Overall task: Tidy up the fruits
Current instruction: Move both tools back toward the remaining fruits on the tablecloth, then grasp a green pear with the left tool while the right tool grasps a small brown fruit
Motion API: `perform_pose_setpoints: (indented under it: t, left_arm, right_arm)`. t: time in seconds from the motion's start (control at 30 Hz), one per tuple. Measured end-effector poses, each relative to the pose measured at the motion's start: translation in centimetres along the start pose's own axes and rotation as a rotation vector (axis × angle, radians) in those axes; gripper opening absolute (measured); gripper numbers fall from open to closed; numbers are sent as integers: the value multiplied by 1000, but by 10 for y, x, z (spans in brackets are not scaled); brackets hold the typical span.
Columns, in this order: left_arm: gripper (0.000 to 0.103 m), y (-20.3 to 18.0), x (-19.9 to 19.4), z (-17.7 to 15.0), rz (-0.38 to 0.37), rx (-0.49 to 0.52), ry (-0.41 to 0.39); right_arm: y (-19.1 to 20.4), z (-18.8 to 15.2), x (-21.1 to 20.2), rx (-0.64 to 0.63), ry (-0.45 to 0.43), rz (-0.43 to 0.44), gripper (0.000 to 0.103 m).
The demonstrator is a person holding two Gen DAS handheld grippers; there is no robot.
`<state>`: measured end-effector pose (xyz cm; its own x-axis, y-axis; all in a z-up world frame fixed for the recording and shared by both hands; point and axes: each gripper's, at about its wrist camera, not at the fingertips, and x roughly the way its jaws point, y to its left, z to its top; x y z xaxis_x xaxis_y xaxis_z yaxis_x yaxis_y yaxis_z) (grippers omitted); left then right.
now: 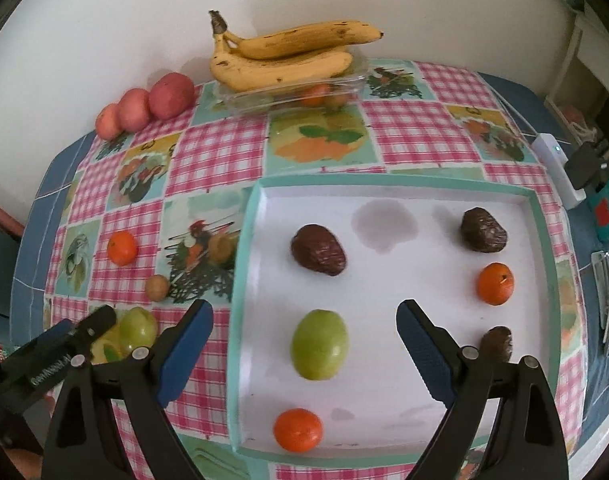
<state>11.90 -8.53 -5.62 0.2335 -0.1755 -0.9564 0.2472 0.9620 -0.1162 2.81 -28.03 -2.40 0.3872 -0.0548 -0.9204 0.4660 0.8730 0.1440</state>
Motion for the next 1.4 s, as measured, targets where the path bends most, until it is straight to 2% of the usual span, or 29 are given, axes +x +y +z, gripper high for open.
perform_pose_setpoints:
  t: [0.13, 0.23, 0.33, 0.4, 0.63, 1.03, 1.33, 1.4]
  left_arm:
    - [78, -10, 13, -2, 19, 31, 28]
    - [63, -13, 24, -5, 18, 41, 62]
    - [54, -15, 28, -6, 12, 45, 80]
    - [51, -16, 26, -7, 18, 55, 75]
    - [49, -9, 23, -5, -7, 32, 63]
    - [49, 75, -21, 12, -24, -230, -84]
    - [49, 105, -40, 16, -25, -327, -154]
    - [49, 109, -40, 17, -35, -335, -155]
  right_arm:
    - [-6, 0, -1, 10, -1, -5, 93]
    - [-6, 0, 0, 5, 4, -6, 93]
    - [-4, 0, 1, 1, 6, -6, 93]
    - [-4, 0, 1, 0, 7, -9, 93]
    - [-3, 0, 3, -7, 15, -18, 93]
    - [11, 2, 22, -39, 42, -24, 93]
    - [81, -7, 35, -147, 17, 114, 93]
    - [98, -9, 37, -180, 8, 141, 88]
